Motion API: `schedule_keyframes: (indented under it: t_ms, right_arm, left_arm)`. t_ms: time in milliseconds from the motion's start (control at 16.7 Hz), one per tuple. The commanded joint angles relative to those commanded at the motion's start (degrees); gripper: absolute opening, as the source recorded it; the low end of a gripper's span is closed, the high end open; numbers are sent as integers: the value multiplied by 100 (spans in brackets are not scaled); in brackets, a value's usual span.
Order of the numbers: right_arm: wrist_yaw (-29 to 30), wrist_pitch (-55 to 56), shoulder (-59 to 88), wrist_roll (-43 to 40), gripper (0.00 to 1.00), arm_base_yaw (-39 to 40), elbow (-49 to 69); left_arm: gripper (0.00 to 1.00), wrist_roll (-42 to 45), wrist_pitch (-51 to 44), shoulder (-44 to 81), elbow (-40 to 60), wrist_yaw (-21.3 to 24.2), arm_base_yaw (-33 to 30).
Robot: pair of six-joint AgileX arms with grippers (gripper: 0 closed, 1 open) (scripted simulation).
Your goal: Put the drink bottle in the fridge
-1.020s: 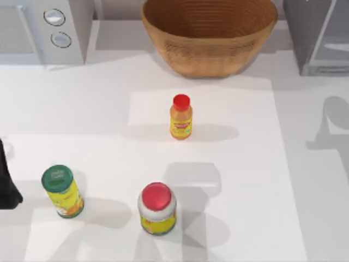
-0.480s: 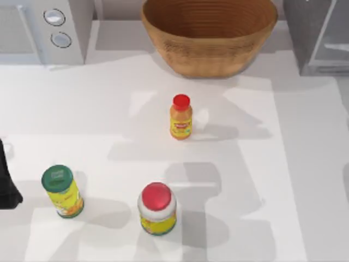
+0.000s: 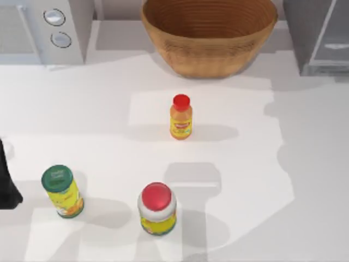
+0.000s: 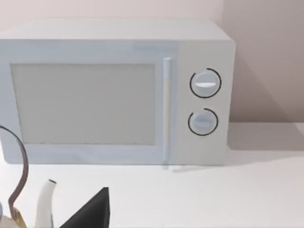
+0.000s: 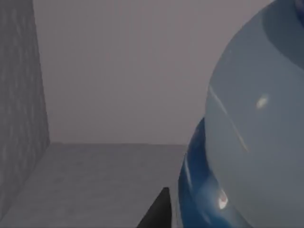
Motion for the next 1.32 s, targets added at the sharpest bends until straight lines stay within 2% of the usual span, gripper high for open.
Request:
schedule_keyframes:
  t_ms: [600, 1080, 1320]
  right_arm:
    - [-39, -57, 376, 26, 1, 25, 181]
    - [146, -974, 1403, 16, 1, 213, 2460]
    - [257, -1310, 1709, 6, 1, 250, 2887]
  left_arm:
    - [100, 0, 0, 0, 0, 0, 0]
    - [100, 0, 0, 0, 0, 0, 0]
    - [100, 0, 0, 0, 0, 0, 0]
